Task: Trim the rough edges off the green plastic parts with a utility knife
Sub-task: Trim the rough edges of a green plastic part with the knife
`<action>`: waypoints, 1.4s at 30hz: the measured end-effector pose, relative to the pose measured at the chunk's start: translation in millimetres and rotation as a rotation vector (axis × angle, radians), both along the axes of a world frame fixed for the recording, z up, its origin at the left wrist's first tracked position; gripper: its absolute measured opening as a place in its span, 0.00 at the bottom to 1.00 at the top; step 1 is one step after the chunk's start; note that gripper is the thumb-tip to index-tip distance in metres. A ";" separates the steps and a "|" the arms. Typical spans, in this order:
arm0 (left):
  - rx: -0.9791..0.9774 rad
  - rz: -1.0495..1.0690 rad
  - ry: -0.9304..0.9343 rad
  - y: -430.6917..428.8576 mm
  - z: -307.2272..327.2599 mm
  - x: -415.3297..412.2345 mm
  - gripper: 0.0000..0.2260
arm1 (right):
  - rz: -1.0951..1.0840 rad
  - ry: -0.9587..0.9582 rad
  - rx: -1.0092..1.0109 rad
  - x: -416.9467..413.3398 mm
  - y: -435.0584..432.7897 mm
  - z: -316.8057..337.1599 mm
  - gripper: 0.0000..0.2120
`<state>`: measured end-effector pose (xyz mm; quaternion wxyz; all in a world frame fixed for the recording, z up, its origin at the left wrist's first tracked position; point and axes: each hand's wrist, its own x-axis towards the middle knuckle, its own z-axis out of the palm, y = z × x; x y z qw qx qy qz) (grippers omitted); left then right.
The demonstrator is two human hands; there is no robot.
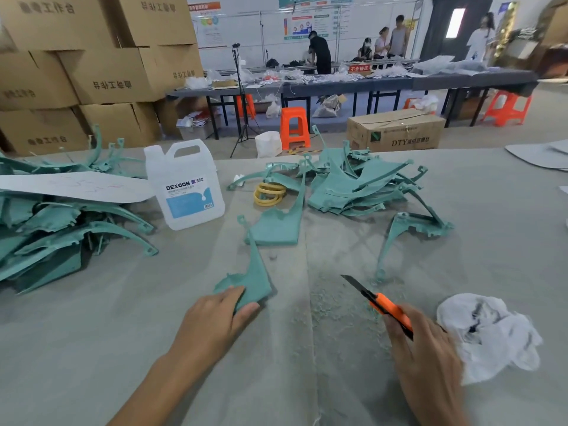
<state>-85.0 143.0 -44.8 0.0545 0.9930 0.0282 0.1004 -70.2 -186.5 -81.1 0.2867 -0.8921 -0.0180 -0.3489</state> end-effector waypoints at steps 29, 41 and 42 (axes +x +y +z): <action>-0.821 0.190 -0.154 -11.2 -22.3 37.9 0.19 | 0.673 0.550 0.012 9.9 96.9 60.7 0.13; -0.814 0.146 -0.127 -15.0 -16.4 30.8 0.18 | 0.656 0.477 -0.122 11.8 107.1 73.7 0.11; -0.816 0.135 -0.136 -14.7 -16.5 30.3 0.17 | 0.650 0.470 -0.092 13.1 106.6 75.8 0.12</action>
